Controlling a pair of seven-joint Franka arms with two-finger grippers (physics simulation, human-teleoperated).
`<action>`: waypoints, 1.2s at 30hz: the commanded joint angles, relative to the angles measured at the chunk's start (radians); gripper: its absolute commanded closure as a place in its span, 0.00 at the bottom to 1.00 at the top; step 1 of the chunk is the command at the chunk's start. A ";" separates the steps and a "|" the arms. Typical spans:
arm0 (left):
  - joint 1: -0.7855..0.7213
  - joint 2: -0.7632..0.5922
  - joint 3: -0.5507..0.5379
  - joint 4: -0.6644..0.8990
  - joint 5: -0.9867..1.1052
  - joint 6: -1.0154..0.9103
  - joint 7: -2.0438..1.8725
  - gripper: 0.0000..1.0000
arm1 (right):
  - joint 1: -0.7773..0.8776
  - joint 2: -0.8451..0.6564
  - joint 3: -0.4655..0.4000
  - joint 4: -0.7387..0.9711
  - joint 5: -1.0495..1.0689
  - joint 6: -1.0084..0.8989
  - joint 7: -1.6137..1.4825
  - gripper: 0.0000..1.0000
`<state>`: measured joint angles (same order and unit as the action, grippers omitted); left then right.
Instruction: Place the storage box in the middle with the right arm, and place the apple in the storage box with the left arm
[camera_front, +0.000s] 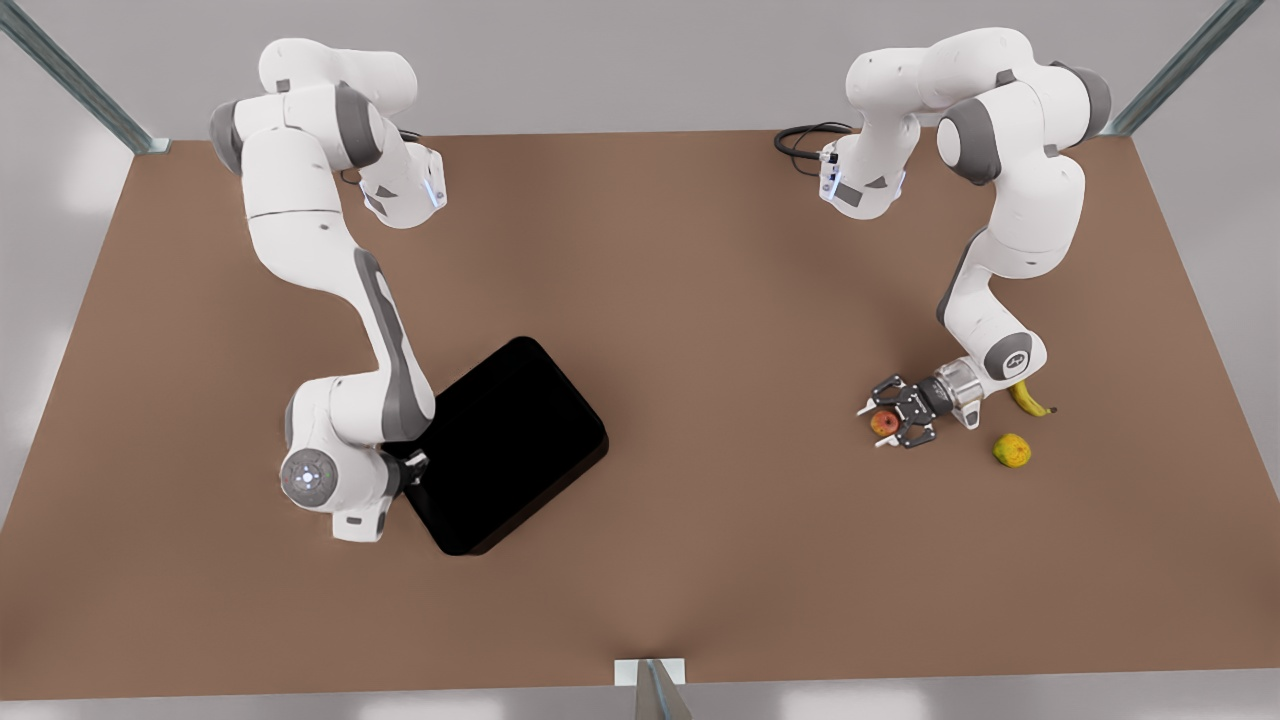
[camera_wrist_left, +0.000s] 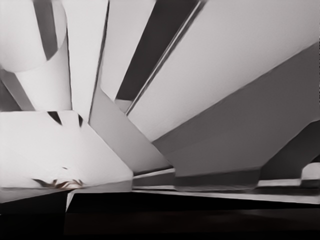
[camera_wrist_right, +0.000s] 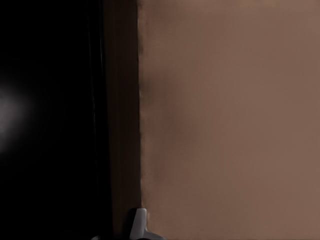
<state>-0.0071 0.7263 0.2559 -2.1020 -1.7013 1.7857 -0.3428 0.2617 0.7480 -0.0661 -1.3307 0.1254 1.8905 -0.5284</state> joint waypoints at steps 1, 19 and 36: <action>0.004 0.013 0.000 0.005 -0.069 0.015 -0.110 0.40 | 0.001 0.007 0.012 0.005 -0.001 0.001 0.010 0.79; 0.001 -0.107 0.049 0.072 0.071 -0.002 -0.334 0.57 | 0.024 -0.088 -0.009 0.147 0.082 -0.161 0.156 0.00; -0.280 -0.166 -0.178 0.467 0.514 0.403 -1.232 0.57 | -0.251 -0.605 -0.109 -0.254 -0.109 -0.381 0.143 0.00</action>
<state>-0.3148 0.5611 0.0772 -1.6301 -1.1917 2.2167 -1.6100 0.0100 0.1427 -0.1748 -1.5846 0.0169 1.5094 -0.3864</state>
